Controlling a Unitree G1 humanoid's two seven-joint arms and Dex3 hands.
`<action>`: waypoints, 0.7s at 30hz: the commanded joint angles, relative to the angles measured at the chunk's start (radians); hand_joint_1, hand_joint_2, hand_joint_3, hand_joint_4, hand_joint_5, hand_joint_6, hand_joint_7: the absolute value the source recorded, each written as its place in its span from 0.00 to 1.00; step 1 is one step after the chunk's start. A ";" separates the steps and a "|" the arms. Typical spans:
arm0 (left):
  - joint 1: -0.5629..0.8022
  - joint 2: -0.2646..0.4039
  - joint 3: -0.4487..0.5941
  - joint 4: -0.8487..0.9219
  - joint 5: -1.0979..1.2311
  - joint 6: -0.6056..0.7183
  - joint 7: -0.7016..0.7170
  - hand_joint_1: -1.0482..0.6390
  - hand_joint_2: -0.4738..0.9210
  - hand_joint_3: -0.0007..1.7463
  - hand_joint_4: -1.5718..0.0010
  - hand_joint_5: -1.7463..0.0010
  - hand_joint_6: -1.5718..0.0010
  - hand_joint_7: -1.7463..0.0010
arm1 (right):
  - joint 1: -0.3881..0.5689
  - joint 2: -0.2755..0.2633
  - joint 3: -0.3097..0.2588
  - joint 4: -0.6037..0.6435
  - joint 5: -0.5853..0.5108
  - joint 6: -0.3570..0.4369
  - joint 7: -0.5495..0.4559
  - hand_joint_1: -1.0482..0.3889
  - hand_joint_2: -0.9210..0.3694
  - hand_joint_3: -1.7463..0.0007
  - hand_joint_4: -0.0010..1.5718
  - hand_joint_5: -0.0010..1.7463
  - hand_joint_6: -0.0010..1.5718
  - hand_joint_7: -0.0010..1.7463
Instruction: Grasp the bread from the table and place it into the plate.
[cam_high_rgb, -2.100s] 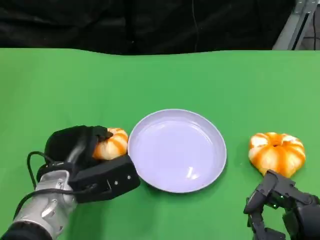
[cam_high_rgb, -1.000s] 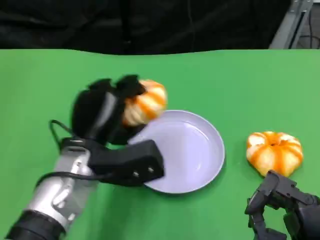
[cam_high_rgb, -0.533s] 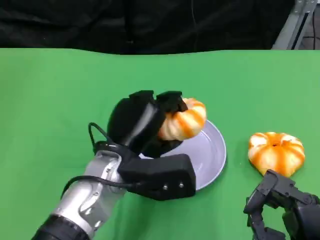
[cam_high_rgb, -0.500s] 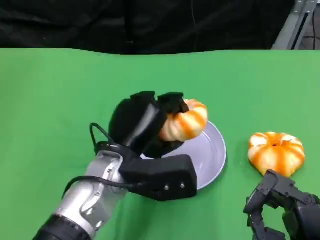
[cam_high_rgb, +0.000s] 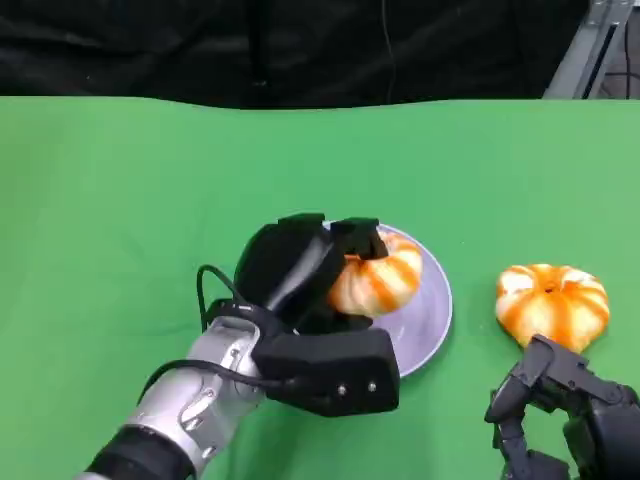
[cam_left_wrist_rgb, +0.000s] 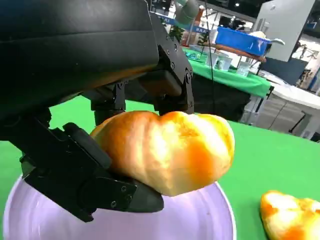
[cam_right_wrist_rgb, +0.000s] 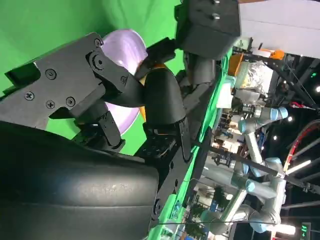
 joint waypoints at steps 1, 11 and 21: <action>-0.047 -0.005 -0.017 0.115 0.023 -0.046 0.077 0.55 0.95 0.24 0.55 0.00 0.51 0.23 | 0.006 -0.001 -0.004 0.001 0.002 -0.004 -0.012 0.62 0.28 0.36 0.51 1.00 0.46 0.90; -0.087 0.028 -0.049 0.184 0.019 -0.106 -0.051 0.28 1.00 0.10 0.66 0.95 0.57 0.97 | 0.006 -0.007 -0.004 -0.002 0.008 -0.001 -0.007 0.63 0.26 0.39 0.51 1.00 0.46 0.90; -0.057 0.048 -0.063 0.107 0.038 -0.022 -0.101 0.04 1.00 0.29 1.00 1.00 0.81 1.00 | 0.009 -0.003 0.001 -0.008 0.013 0.003 -0.005 0.61 0.27 0.39 0.51 1.00 0.46 0.90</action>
